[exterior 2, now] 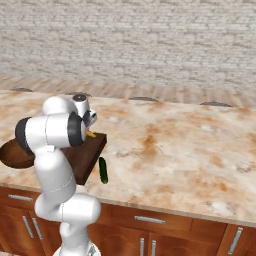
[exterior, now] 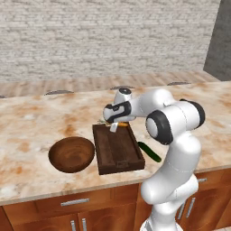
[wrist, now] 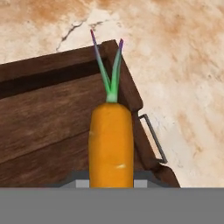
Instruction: Place the two vegetables and bowl onto the tray for setting up a vegetable dip station.
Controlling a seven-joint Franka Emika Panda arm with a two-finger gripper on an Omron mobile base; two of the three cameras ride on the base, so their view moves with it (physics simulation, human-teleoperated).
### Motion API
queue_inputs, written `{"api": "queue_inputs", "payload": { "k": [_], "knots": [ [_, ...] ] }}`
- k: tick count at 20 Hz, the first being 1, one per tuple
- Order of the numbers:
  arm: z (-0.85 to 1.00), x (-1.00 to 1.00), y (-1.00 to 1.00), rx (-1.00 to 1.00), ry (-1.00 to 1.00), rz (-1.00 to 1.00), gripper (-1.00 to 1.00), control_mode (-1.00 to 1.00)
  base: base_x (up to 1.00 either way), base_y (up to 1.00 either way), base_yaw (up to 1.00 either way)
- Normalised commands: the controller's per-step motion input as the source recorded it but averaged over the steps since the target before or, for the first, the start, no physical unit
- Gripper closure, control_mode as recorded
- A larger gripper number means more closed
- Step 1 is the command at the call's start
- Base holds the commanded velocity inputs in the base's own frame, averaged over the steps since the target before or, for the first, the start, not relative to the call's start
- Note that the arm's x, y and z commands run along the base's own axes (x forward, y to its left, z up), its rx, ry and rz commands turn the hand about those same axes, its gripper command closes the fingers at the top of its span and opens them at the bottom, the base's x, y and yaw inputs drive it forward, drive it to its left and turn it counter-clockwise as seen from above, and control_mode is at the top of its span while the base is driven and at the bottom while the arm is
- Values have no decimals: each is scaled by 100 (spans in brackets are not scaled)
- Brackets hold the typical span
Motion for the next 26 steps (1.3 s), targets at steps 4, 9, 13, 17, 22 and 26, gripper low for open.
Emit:
{"api": "queue_inputs", "payload": {
  "k": [4,9,13,17,22,26],
  "knots": [
    [-27,1,5,0,1,9,100,-100,0,0,0],
    [-21,2,0,0,0,9,100,-100,0,0,0],
    [-23,0,0,0,0,8,100,-100,0,0,0],
    [-8,5,0,0,0,5,100,-100,0,0,0],
    [0,7,0,0,0,4,-100,-100,0,0,0],
    [0,5,0,0,0,2,-100,-100,0,0,0]
  ]
}}
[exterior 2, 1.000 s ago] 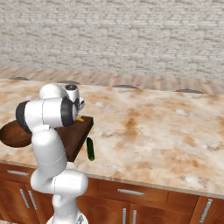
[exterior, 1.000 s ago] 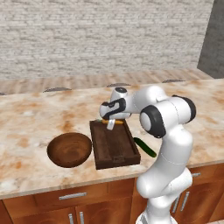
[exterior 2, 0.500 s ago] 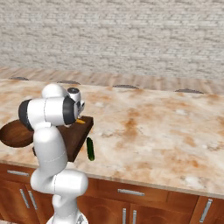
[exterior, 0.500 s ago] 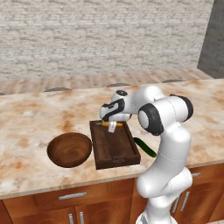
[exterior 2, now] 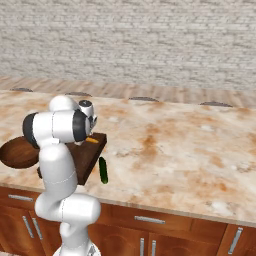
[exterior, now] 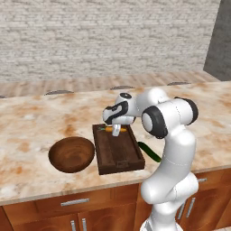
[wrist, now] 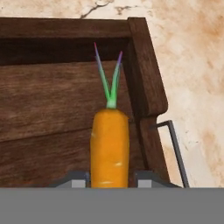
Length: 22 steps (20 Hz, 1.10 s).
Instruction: Place the two vegetables and bowl onto the tray for setting up a vegetable dip station.
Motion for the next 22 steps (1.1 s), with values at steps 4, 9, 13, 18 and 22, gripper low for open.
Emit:
{"api": "queue_inputs", "payload": {
  "k": [4,9,13,18,22],
  "knots": [
    [0,0,0,0,0,0,-100,-100,0,0,0],
    [0,0,0,0,0,0,-100,-100,0,0,0],
    [0,0,0,0,0,0,-100,-100,0,0,0],
    [23,-1,0,0,0,0,-100,-100,0,0,0],
    [54,-17,0,0,2,0,-100,-100,0,0,0]
  ]
}}
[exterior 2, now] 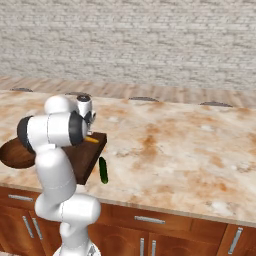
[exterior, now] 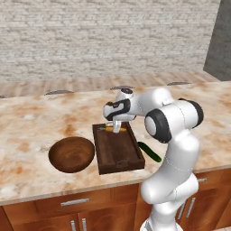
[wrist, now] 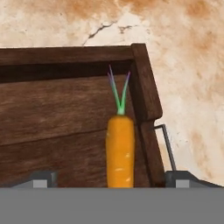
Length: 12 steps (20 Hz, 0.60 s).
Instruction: Place the two vegetables and bowl onto the tray for setting up a vegetable dip station.
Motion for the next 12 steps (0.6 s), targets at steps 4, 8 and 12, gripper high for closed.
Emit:
{"api": "queue_inputs", "payload": {
  "k": [4,8,12],
  "knots": [
    [49,-28,0,0,2,-1,-100,-100,0,0,0],
    [44,-53,-19,0,3,-13,-100,-100,0,0,0],
    [33,-48,-28,2,1,-20,-100,-100,0,0,0]
  ]
}}
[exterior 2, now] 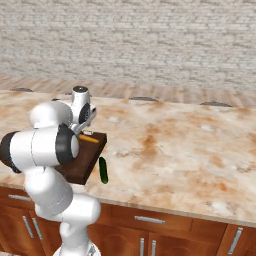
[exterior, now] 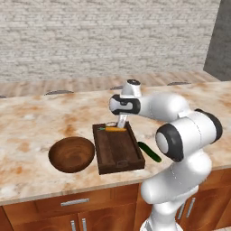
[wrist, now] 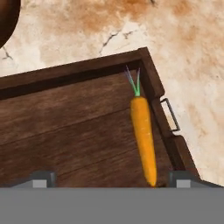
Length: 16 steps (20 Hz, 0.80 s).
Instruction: Place the two vegetables and bowl onto the tray for setting up a vegetable dip station.
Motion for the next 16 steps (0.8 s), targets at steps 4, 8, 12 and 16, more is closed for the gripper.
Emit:
{"api": "queue_inputs", "payload": {
  "k": [4,8,12,16],
  "knots": [
    [22,-44,-29,1,1,-22,-100,-100,0,0,0],
    [18,-45,-36,1,1,-18,-100,-100,0,0,0],
    [16,-46,-37,0,0,-15,-100,-100,0,0,0],
    [9,-46,-33,0,0,-15,-100,-100,0,0,0]
  ]
}}
